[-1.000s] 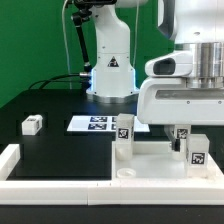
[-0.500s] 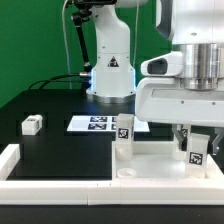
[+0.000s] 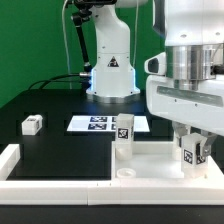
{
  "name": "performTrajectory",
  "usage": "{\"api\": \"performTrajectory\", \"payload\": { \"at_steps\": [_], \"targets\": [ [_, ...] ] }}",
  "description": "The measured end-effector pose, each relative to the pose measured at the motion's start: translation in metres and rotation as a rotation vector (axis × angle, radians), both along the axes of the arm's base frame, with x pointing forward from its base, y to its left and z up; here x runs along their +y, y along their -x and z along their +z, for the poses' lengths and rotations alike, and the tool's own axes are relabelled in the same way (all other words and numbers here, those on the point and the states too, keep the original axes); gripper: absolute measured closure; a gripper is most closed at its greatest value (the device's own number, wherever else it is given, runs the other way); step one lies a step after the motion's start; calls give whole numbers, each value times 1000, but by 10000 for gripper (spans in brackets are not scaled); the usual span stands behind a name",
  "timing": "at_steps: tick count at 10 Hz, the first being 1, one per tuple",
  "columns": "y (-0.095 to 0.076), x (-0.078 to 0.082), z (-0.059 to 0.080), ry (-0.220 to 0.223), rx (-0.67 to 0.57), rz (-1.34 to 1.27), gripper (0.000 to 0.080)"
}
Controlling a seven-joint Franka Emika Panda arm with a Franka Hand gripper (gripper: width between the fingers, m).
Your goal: Assemble square table
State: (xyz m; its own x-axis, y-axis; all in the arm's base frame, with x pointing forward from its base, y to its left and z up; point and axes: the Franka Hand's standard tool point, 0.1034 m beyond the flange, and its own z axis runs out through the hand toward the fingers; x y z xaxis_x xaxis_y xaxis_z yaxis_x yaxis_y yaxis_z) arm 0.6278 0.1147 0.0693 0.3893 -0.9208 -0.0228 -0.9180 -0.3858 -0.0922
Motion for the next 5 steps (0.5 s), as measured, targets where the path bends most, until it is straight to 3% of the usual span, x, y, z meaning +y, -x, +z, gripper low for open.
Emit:
{"api": "performTrajectory", "payload": {
  "at_steps": [2, 5],
  "targets": [
    [1, 3, -1, -58, 33, -307, 508],
    [1, 4, -1, -69, 44, -459, 508]
  ]
}}
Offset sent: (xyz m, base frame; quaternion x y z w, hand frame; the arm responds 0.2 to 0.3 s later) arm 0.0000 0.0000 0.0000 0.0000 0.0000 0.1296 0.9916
